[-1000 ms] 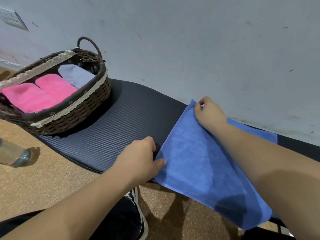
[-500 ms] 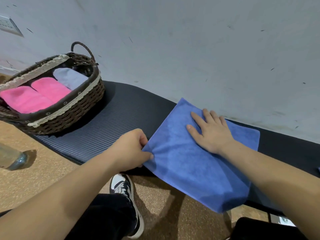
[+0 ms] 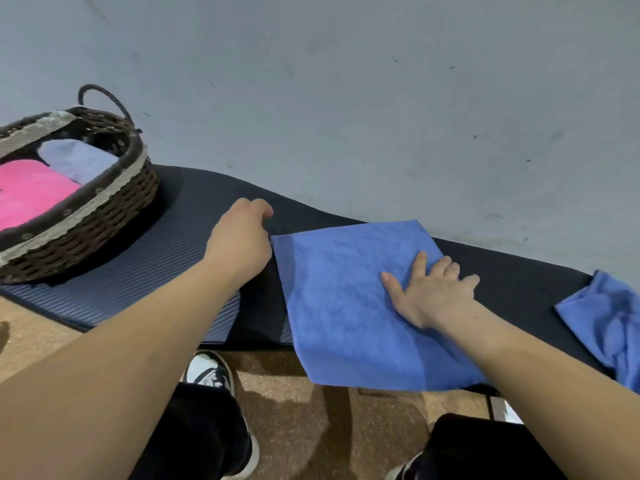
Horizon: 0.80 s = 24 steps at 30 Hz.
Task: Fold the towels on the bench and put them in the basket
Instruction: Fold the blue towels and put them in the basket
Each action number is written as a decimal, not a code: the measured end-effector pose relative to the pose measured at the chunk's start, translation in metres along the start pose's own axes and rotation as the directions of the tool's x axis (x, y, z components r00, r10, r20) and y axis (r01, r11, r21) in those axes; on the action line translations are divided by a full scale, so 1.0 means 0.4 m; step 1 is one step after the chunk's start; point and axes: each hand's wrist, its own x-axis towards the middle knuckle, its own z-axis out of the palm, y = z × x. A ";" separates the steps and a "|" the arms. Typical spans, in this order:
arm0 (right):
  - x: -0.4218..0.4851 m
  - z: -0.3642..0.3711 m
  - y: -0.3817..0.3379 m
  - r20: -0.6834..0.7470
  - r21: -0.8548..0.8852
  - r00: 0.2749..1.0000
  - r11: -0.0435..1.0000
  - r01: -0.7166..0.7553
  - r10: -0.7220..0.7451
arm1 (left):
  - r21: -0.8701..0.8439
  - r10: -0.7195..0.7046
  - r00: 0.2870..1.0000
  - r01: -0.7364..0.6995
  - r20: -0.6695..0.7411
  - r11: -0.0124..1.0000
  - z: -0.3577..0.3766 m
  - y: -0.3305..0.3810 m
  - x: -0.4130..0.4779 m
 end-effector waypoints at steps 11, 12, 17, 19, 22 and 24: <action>-0.104 0.044 0.125 0.194 0.118 0.945 0.963 0.244 -0.263 | 0.343 0.178 0.745 -0.487 0.643 0.803 0.137 0.202 -0.246; -0.106 0.056 0.133 0.215 0.155 0.935 0.955 0.252 -0.282 | 0.370 0.148 0.740 -0.486 0.656 0.792 0.148 0.201 -0.256; -0.093 0.104 0.125 0.151 0.263 0.948 0.935 0.236 -0.282 | 0.382 0.186 0.771 -0.490 0.608 0.784 0.186 0.176 -0.190; -0.072 0.112 0.109 0.078 0.326 0.966 0.922 0.209 -0.247 | 0.375 0.246 0.769 -0.531 0.590 0.760 0.193 0.153 -0.141; -0.038 0.113 0.095 -0.027 0.398 0.985 0.902 0.169 -0.173 | 0.346 0.311 0.772 -0.553 0.554 0.758 0.193 0.134 -0.078; -0.026 0.113 0.093 -0.078 0.419 0.985 0.891 0.174 -0.155 | 0.334 0.339 0.786 -0.550 0.517 0.766 0.189 0.136 -0.063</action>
